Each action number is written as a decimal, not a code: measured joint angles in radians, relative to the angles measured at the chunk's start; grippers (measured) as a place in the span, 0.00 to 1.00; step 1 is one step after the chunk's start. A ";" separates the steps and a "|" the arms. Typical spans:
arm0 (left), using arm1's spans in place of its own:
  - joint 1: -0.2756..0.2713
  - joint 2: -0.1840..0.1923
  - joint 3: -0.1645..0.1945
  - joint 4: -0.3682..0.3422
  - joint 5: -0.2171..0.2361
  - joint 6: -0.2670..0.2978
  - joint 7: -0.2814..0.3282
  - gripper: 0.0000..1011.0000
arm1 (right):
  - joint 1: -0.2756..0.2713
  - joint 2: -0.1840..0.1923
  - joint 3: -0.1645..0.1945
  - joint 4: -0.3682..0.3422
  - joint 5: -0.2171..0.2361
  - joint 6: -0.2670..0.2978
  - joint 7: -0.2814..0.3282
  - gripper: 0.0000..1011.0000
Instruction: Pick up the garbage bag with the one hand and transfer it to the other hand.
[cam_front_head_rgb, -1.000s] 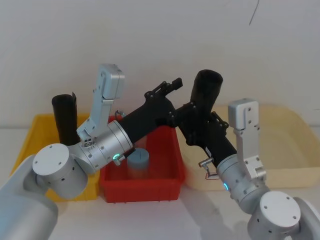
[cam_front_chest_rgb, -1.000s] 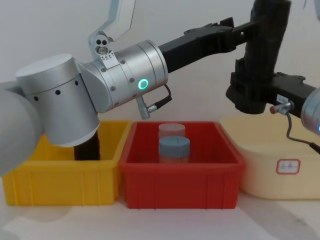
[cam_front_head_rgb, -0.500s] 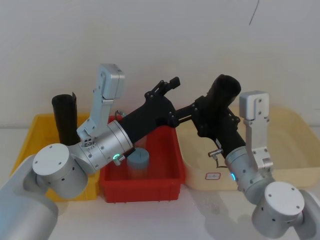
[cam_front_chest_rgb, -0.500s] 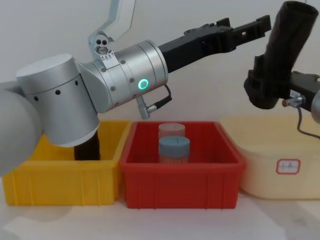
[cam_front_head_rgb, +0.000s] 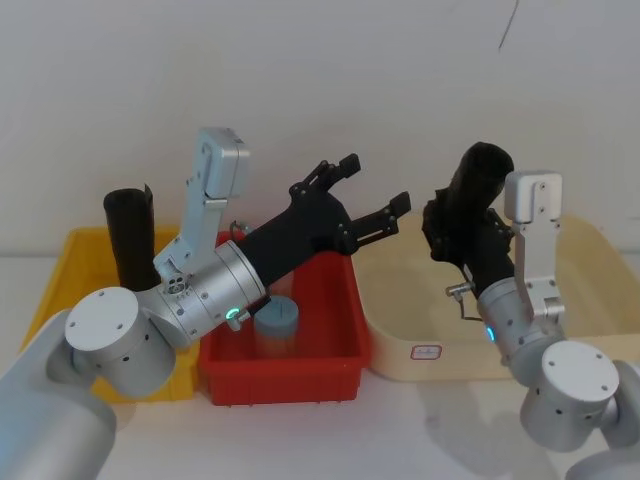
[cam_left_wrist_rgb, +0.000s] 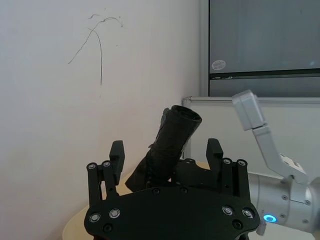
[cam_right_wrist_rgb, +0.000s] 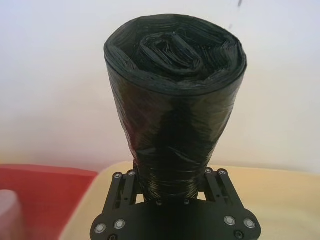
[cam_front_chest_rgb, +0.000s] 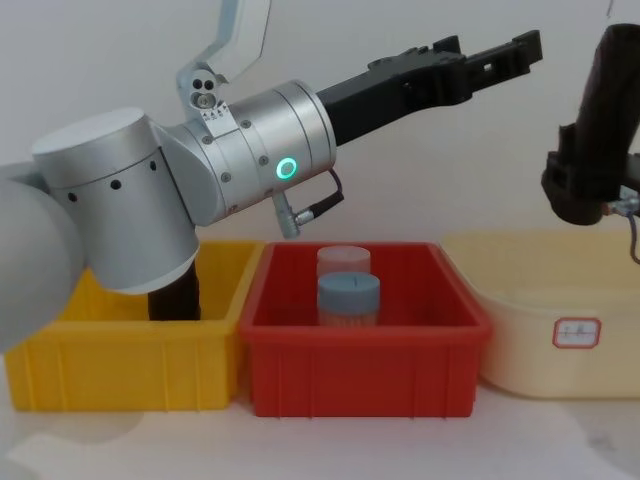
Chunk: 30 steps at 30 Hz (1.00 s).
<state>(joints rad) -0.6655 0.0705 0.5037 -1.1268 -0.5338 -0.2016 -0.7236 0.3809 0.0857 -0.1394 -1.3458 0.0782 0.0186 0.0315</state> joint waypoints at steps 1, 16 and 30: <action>0.000 0.000 0.000 0.000 0.000 0.000 0.000 0.99 | 0.007 0.003 0.003 0.011 -0.007 0.002 -0.004 0.55; 0.000 0.000 0.000 0.000 0.000 0.000 0.000 0.99 | 0.044 0.038 0.034 0.062 -0.048 0.024 -0.022 0.91; 0.047 0.038 -0.009 -0.082 0.029 0.004 0.081 0.99 | -0.001 0.057 0.059 -0.045 -0.012 0.066 0.051 0.99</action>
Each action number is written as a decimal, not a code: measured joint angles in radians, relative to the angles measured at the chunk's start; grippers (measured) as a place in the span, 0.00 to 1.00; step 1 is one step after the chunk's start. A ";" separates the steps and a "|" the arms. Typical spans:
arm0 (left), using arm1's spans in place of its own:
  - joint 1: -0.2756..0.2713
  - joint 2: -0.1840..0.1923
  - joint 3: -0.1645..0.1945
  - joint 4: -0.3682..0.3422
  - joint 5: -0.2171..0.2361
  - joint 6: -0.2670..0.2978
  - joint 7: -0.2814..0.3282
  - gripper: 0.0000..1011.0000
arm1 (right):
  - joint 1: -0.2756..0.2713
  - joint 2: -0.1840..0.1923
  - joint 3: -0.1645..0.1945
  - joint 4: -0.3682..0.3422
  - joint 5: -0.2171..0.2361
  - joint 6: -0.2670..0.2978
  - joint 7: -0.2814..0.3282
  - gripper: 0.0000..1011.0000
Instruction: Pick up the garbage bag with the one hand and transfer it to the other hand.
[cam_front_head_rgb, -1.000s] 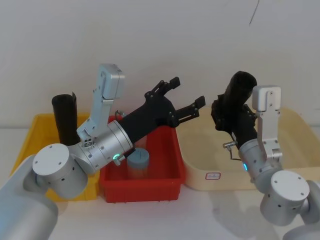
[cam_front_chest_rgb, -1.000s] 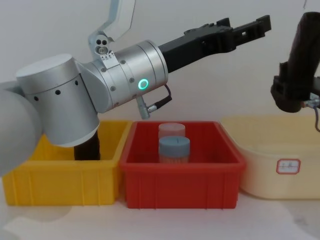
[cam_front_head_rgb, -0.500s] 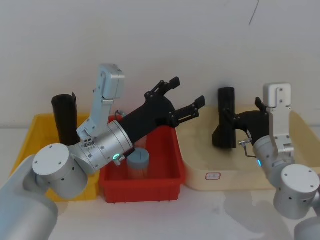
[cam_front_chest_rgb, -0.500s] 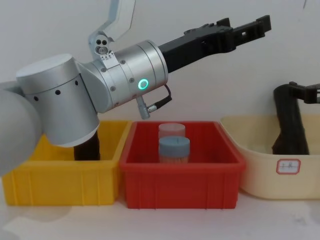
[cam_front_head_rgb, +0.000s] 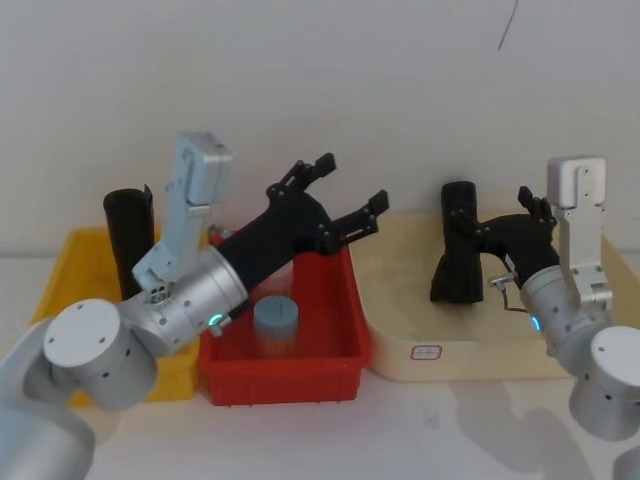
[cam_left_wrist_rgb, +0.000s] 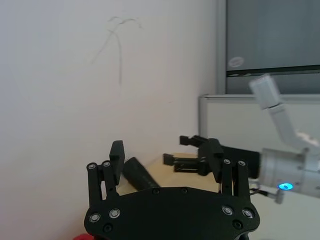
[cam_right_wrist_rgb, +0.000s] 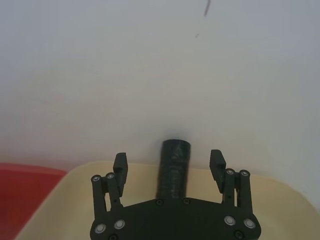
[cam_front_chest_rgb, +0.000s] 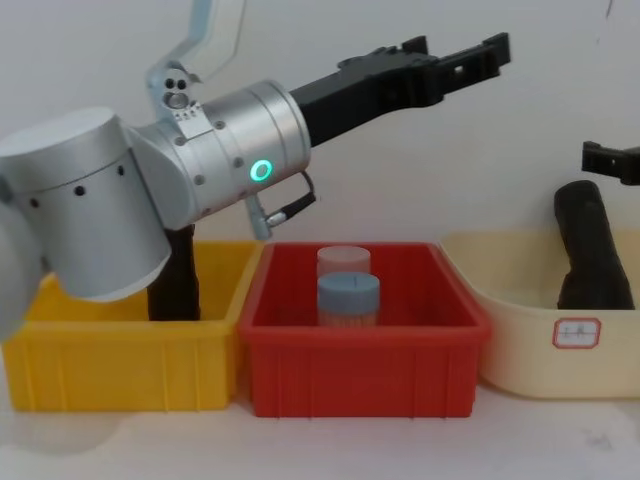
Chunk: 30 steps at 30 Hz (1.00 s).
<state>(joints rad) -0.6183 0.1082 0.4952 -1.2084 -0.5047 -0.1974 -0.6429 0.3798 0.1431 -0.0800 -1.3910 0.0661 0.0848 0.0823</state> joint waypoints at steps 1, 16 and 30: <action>0.012 0.009 -0.004 -0.017 0.006 0.003 0.016 0.99 | -0.003 0.001 0.001 -0.010 0.004 0.003 0.006 0.99; 0.146 0.084 -0.054 -0.200 0.066 0.039 0.178 0.99 | -0.115 0.035 -0.005 -0.212 0.102 0.088 0.142 0.99; 0.284 0.133 -0.124 -0.333 0.127 0.031 0.319 0.99 | -0.205 0.084 -0.038 -0.353 0.188 0.167 0.269 0.99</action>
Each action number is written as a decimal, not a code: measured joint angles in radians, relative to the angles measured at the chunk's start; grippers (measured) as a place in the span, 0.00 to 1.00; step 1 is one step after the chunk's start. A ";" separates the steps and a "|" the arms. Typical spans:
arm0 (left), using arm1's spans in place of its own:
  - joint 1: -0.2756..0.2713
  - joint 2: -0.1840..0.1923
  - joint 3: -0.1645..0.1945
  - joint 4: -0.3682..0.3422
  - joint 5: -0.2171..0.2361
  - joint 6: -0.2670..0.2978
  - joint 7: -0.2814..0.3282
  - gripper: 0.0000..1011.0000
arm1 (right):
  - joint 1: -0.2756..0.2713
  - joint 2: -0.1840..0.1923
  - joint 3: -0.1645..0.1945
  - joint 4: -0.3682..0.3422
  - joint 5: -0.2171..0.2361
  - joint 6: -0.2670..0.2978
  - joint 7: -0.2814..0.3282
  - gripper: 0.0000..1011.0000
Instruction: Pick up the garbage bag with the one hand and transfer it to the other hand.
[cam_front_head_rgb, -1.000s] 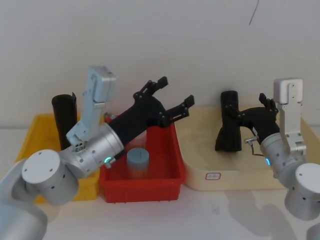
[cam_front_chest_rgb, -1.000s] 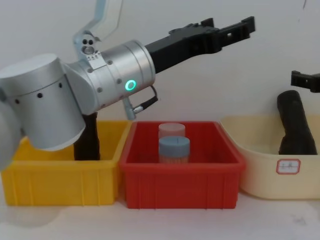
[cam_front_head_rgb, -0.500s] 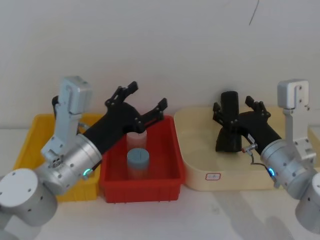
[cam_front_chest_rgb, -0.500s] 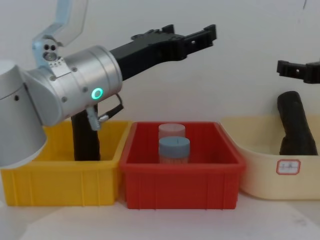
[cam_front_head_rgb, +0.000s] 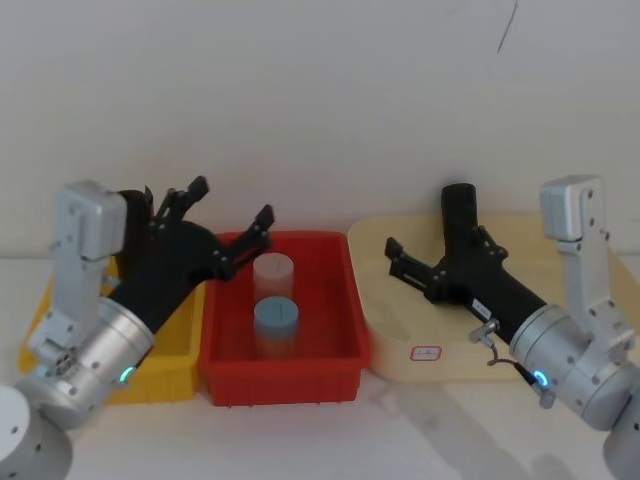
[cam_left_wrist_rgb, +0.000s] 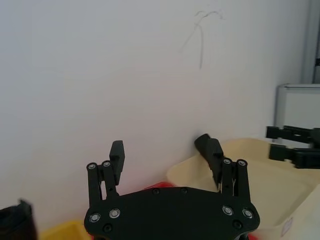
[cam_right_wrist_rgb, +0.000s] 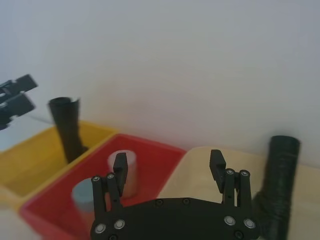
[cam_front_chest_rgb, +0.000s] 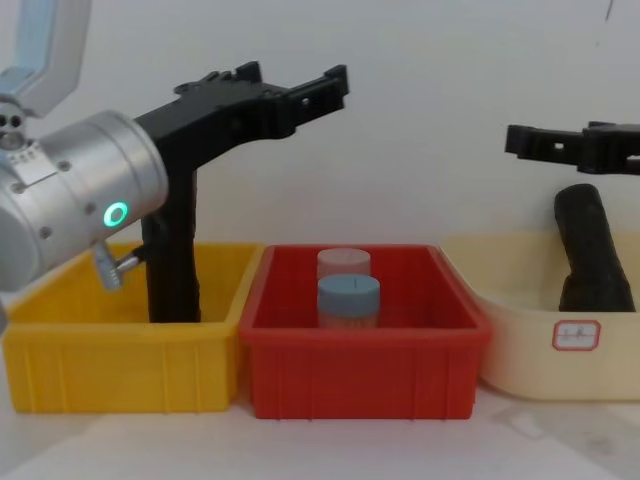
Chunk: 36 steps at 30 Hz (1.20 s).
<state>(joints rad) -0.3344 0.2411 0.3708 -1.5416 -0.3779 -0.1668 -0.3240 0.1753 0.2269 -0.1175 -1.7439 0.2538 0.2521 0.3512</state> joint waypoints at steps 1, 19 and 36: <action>0.004 0.001 -0.002 -0.005 0.002 0.000 0.005 0.99 | -0.005 0.004 -0.004 -0.009 0.007 0.008 0.010 0.99; 0.081 0.034 -0.053 -0.066 0.032 0.015 0.066 0.99 | -0.039 0.039 -0.062 -0.077 0.036 0.056 0.071 0.99; 0.099 0.042 -0.065 -0.080 0.039 0.020 0.079 0.99 | 0.047 0.044 -0.205 -0.024 -0.035 0.097 0.088 0.99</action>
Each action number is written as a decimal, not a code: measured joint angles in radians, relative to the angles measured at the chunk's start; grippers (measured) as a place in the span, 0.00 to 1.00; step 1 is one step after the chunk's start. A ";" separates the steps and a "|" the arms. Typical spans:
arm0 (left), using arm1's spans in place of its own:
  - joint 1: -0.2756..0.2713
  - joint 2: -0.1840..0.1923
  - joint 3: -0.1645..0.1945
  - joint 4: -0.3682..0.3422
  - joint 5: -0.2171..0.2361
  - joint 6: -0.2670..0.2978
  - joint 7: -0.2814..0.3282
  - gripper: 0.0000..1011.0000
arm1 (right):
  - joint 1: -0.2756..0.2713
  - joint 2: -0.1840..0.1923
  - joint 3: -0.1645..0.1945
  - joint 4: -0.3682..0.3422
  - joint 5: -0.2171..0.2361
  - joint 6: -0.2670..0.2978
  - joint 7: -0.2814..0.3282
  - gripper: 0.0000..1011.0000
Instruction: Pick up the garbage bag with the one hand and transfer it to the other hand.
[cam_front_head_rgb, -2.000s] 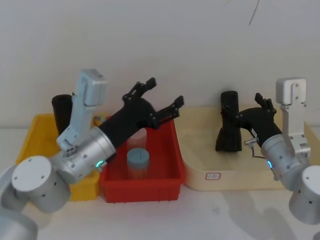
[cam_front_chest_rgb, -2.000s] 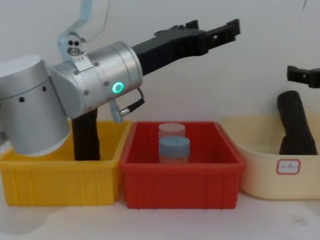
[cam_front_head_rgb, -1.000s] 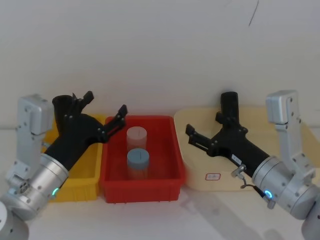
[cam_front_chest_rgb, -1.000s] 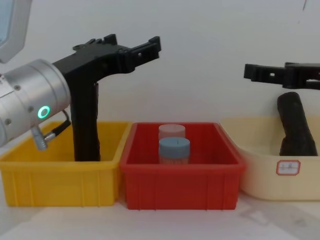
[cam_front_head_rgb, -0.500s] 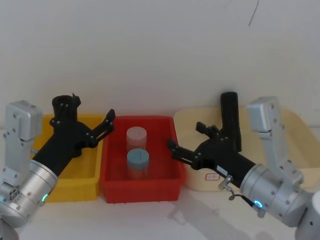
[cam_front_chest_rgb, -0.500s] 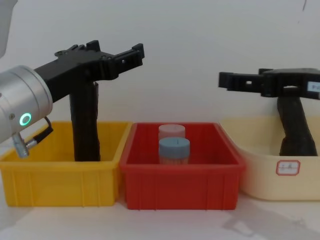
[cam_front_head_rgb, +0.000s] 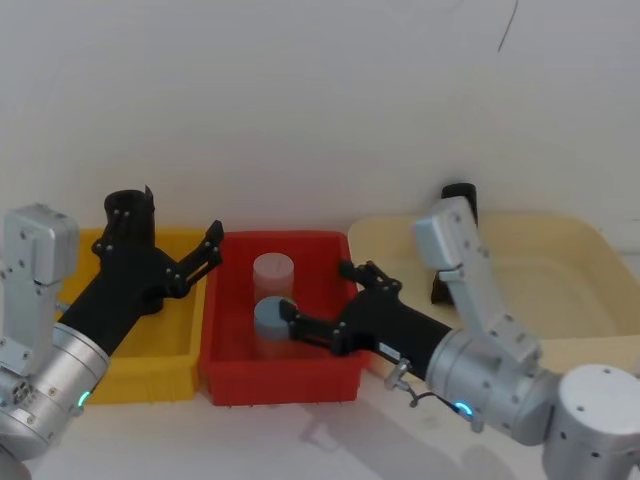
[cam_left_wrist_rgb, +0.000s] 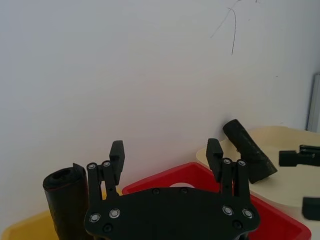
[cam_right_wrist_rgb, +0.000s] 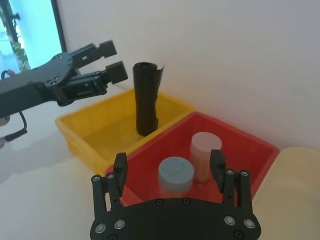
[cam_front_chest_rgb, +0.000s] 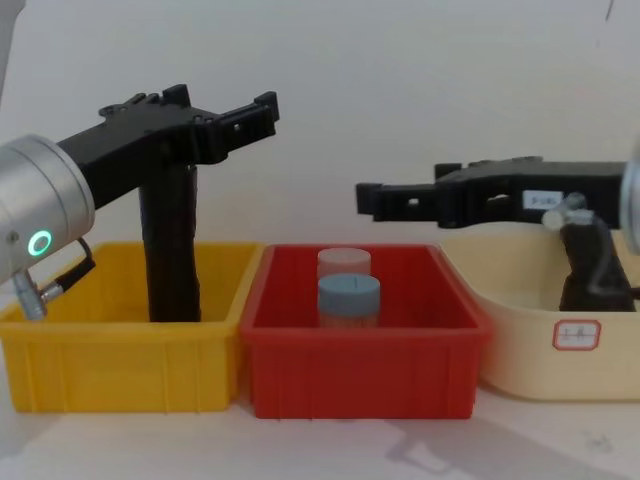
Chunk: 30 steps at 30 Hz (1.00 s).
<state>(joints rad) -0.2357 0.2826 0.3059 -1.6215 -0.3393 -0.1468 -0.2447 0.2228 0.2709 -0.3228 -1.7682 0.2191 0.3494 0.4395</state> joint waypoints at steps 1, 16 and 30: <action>0.001 0.000 0.000 0.000 0.000 0.000 0.000 0.99 | 0.005 -0.001 -0.006 0.005 -0.003 0.002 0.000 0.99; 0.004 0.002 -0.003 -0.003 0.002 0.001 0.003 0.99 | 0.119 -0.020 -0.103 0.126 -0.056 0.039 0.009 0.99; 0.005 0.002 -0.004 -0.004 0.002 0.001 0.004 0.99 | 0.213 -0.041 -0.145 0.246 -0.074 0.080 0.012 0.99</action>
<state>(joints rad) -0.2303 0.2851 0.3023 -1.6258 -0.3375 -0.1454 -0.2408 0.4357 0.2294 -0.4681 -1.5223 0.1453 0.4297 0.4520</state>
